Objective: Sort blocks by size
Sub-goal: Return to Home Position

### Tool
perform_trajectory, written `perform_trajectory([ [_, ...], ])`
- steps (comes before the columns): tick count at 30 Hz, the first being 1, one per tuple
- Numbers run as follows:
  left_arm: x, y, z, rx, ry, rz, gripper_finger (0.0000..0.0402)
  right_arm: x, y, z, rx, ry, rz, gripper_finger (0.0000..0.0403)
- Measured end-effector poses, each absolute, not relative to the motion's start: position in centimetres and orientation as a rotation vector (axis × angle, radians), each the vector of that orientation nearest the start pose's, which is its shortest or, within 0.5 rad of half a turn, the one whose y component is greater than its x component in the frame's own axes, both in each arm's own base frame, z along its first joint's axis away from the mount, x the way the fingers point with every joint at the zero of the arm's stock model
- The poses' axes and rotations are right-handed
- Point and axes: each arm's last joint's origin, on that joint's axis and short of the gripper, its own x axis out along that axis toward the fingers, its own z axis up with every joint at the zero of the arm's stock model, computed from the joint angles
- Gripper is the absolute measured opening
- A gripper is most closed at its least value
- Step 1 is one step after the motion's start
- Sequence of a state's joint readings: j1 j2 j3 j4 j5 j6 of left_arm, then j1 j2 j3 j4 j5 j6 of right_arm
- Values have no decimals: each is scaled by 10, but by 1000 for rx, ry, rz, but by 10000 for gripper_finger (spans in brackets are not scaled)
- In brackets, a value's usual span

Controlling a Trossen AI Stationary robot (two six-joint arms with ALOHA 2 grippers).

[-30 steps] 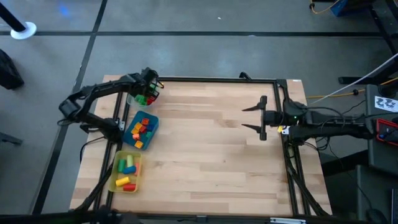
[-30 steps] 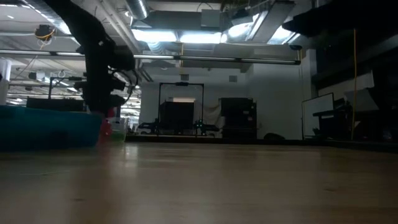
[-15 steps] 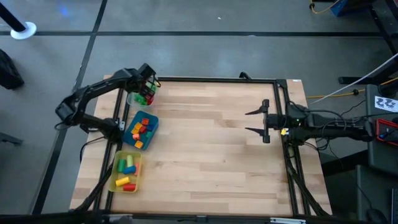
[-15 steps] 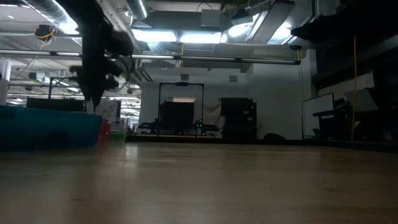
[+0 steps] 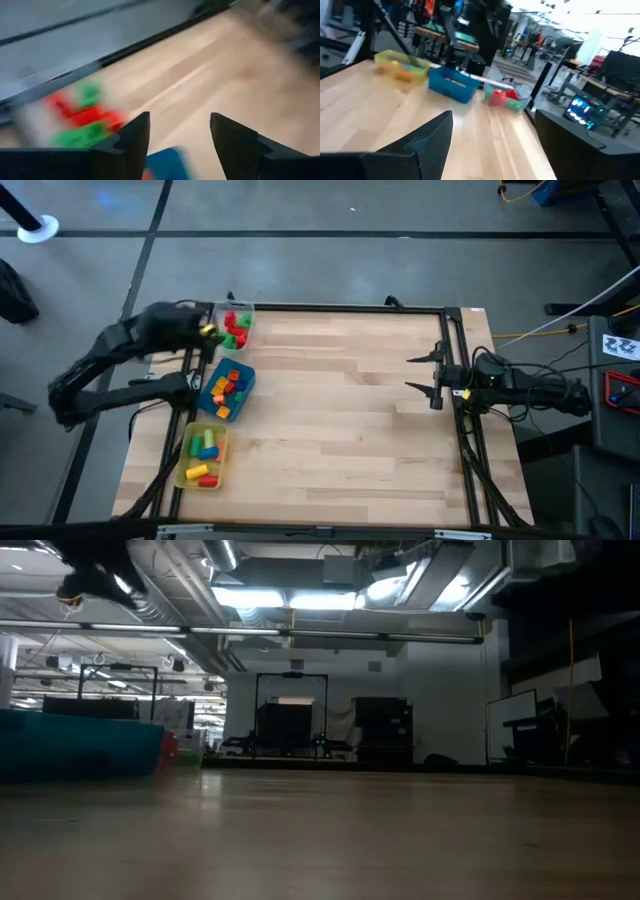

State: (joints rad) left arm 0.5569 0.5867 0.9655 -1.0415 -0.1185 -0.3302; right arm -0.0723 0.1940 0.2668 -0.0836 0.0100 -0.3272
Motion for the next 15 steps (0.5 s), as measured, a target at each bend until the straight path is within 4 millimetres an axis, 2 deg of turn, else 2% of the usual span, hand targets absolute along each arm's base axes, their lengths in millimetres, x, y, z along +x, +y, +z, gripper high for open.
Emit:
perform_trajectory([
  [3, 54, 29, 333, -475, 339, 576, 191, 93, -8, 224, -346, 13, -107, 280],
  [6, 53, 20, 316, -472, 190, 354, 191, 92, -8, 213, -348, 15, -109, 280],
  [10, 72, 17, 283, -411, 8, 72, 191, 93, -8, 200, -347, 21, -108, 280],
  [15, 97, 16, 248, -241, -174, -63, 191, 92, -8, 193, -347, 20, -108, 280],
])
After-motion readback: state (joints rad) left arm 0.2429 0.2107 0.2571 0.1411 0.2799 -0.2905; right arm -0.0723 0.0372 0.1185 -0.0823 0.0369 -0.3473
